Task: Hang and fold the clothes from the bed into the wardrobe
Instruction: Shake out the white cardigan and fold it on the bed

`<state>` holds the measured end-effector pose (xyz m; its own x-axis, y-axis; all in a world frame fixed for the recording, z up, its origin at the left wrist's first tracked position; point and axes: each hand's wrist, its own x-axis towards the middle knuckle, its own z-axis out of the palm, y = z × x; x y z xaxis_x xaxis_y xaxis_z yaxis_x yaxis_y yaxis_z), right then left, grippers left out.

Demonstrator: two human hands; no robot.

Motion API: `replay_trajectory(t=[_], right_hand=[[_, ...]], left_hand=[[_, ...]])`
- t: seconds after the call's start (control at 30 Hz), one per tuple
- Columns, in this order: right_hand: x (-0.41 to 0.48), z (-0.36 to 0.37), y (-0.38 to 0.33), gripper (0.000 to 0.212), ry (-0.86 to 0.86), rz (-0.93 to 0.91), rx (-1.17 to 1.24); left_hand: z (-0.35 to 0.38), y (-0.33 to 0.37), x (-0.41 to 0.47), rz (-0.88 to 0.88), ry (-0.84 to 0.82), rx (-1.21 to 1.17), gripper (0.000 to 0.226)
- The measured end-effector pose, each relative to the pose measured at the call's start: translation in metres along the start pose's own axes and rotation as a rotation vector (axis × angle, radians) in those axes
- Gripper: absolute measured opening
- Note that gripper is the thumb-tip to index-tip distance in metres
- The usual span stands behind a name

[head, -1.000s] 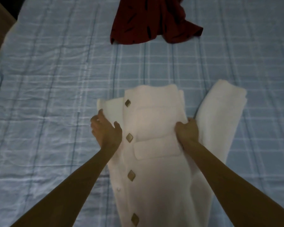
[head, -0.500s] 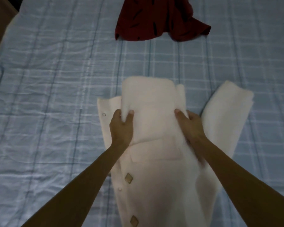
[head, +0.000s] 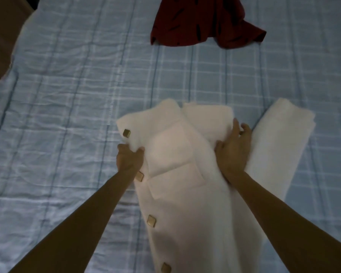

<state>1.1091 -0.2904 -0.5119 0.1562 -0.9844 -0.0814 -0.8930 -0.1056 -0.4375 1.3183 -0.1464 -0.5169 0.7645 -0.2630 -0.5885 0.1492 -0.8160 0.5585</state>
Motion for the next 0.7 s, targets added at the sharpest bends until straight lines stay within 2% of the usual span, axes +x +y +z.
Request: replay_trajectory(t=[0.07,0.13,0.2,0.23,0.3,0.37,0.5,0.6,0.7], right_hand=[[0.003,0.004,-0.007,0.052,-0.017,-0.26,0.041],[0.01,0.009,-0.014,0.045,-0.227,-0.418,0.078],[0.022,0.014,-0.018,0.052,-0.396,-0.449,-0.054],[0.029,0.017,-0.021,0.06,-0.451,-0.434,-0.121],[0.043,0.022,-0.03,0.074,-0.516,-0.446,-0.19],[0.055,0.03,-0.041,0.078,-0.54,-0.525,-0.217],[0.075,0.044,-0.07,0.065,-0.499,-0.539,-0.175],[0.074,0.046,-0.08,0.067,-0.312,-0.538,-0.198],[0.069,0.03,-0.07,0.051,-0.145,-0.406,0.015]], left_hand=[[0.001,-0.002,0.006,-0.006,0.002,-0.024,0.055],[0.001,-0.003,0.009,-0.023,0.006,-0.09,0.059],[-0.001,-0.002,0.009,0.009,0.042,-0.088,0.055],[-0.003,-0.003,0.008,0.089,0.078,-0.043,0.047],[-0.005,-0.003,0.004,0.291,0.114,-0.008,0.025],[-0.002,0.0,-0.002,0.393,0.069,-0.067,0.012],[0.003,0.006,-0.001,0.371,0.049,-0.198,0.014],[0.009,0.007,0.004,0.314,0.055,-0.311,0.028],[0.015,0.008,0.007,0.283,0.065,-0.354,0.03]])
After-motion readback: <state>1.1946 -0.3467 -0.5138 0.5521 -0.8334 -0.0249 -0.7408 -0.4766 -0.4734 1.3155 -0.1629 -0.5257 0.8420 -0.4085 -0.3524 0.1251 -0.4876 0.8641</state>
